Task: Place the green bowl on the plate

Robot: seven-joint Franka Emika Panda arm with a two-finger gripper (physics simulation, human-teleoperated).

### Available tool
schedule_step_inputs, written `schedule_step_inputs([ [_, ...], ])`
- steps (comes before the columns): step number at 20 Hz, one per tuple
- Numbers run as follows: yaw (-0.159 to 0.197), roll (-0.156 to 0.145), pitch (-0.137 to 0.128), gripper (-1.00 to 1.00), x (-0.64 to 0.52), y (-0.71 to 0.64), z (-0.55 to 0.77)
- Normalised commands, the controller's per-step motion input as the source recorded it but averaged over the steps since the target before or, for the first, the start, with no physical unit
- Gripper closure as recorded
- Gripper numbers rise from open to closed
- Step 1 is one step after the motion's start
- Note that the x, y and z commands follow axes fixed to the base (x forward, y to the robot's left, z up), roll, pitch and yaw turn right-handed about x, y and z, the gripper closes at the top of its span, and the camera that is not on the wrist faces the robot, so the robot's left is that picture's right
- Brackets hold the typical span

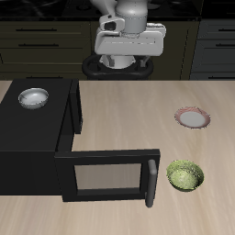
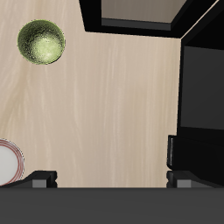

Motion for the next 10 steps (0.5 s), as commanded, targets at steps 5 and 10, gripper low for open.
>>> schedule_step_inputs([
  [5,-0.001,0.027,-0.017,-1.00,0.38,0.10,0.13],
  [10,-0.008,0.007,0.000,-1.00,0.41,0.05,0.11],
])
